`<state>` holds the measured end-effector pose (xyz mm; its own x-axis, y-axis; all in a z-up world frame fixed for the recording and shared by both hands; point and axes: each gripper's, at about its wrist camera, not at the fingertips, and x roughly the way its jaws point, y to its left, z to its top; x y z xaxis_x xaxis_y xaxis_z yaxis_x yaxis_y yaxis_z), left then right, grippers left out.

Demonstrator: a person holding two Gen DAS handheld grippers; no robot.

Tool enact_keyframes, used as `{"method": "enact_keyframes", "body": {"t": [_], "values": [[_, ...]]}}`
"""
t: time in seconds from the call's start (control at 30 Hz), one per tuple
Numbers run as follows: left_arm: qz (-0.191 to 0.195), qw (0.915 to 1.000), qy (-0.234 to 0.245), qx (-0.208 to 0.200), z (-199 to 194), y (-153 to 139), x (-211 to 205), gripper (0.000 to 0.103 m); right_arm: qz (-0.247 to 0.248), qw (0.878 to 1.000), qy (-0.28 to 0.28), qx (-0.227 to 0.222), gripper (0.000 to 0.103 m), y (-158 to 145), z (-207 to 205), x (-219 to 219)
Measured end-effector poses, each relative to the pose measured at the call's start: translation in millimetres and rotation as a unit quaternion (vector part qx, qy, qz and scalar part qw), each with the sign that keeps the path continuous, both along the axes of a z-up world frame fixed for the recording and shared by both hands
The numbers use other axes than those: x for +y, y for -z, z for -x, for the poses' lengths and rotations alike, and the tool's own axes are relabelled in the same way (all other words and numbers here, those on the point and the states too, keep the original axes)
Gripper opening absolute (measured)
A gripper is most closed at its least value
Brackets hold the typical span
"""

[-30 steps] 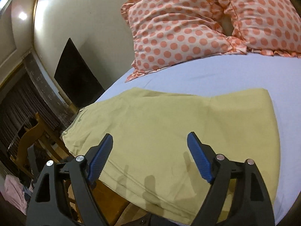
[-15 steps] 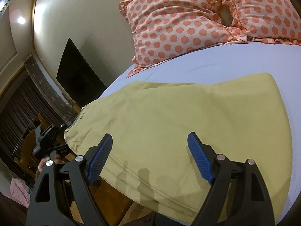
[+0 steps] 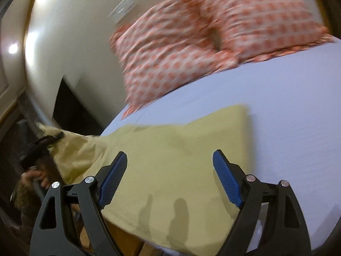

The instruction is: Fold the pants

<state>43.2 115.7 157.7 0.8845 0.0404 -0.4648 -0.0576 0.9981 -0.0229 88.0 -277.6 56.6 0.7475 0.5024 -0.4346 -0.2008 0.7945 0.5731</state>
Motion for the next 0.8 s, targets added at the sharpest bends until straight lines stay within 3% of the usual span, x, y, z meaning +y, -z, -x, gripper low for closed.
{"method": "enact_keyframes", "body": {"t": [0.07, 0.1, 0.17, 0.23, 0.27, 0.33, 0.37, 0.43, 0.5, 0.53, 0.57, 0.6, 0.67, 0.7, 0.77, 0.8], "values": [[-0.052, 0.993, 0.106, -0.005, 0.6, -4.0, -69.6, 0.012, -0.006, 0.999, 0.037, -0.003, 0.084, -4.4, 4.3, -26.2], [-0.07, 0.9854, 0.155, 0.0, 2.3, 0.9, -100.9, 0.012, -0.008, 0.999, 0.049, -0.004, 0.084, -6.8, 6.1, -37.1], [-0.128, 0.9585, 0.253, 0.025, 12.4, 31.0, -168.3, 0.013, -0.017, 0.997, 0.077, -0.004, 0.085, -11.0, 10.5, -63.1], [-0.163, 0.9351, 0.31, 0.051, 21.6, 60.8, -202.0, 0.013, -0.034, 0.995, 0.09, 0.003, 0.085, -11.5, 12.3, -83.4], [-0.172, 0.9187, 0.345, 0.088, 24.6, 84.2, -219.3, 0.013, -0.043, 0.995, 0.091, 0.009, 0.085, -10.6, 11.8, -91.3], [-0.171, 0.904, 0.369, 0.131, 23.8, 108.7, -231.5, 0.018, -0.056, 0.995, 0.083, 0.028, 0.085, -6.3, 5.6, -101.9], [-0.18, 0.9007, 0.371, 0.137, 26.6, 119.6, -235.8, 0.02, -0.06, 0.995, 0.074, 0.042, 0.085, -3.6, -0.4, -103.8], [-0.211, 0.8996, 0.362, 0.123, 36.6, 126.7, -241.0, 0.024, -0.065, 0.994, 0.046, 0.068, 0.084, 3.2, -14.7, -98.2], [-0.213, 0.8973, 0.368, 0.118, 49.4, 120.5, -236.1, 0.029, -0.061, 0.994, 0.025, 0.093, 0.077, 10.4, -27.4, -89.8], [-0.198, 0.8962, 0.379, 0.118, 56.2, 115.0, -231.5, 0.034, -0.05, 0.993, 0.008, 0.107, 0.072, 15.6, -36.0, -82.9], [-0.157, 0.8959, 0.397, 0.122, 62.0, 103.4, -216.5, 0.04, -0.04, 0.992, 0.001, 0.116, 0.071, 19.1, -38.7, -78.2], [-0.131, 0.8968, 0.404, 0.124, 55.3, 97.5, -212.8, 0.043, -0.027, 0.992, -0.006, 0.126, 0.062, 23.3, -42.8, -72.7], [-0.063, 0.9113, 0.39, 0.116, 48.9, 80.2, -180.4, 0.069, -0.01, 0.992, -0.023, 0.122, 0.055, 26.6, -48.7, -62.1], [-0.046, 0.9243, 0.363, 0.108, 39.8, 74.5, -163.9, 0.072, -0.018, 0.991, -0.04, 0.126, 0.048, 28.4, -50.8, -57.3], [-0.004, 0.954, 0.278, 0.112, 5.4, 70.8, -119.0, 0.071, -0.002, 0.992, -0.05, 0.118, 0.048, 27.0, -55.7, -47.6], [0.025, 0.9621, 0.241, 0.125, -13.2, 73.8, -96.7, 0.072, 0.008, 0.992, -0.051, 0.116, 0.048, 26.2, -59.1, -45.5]]}}
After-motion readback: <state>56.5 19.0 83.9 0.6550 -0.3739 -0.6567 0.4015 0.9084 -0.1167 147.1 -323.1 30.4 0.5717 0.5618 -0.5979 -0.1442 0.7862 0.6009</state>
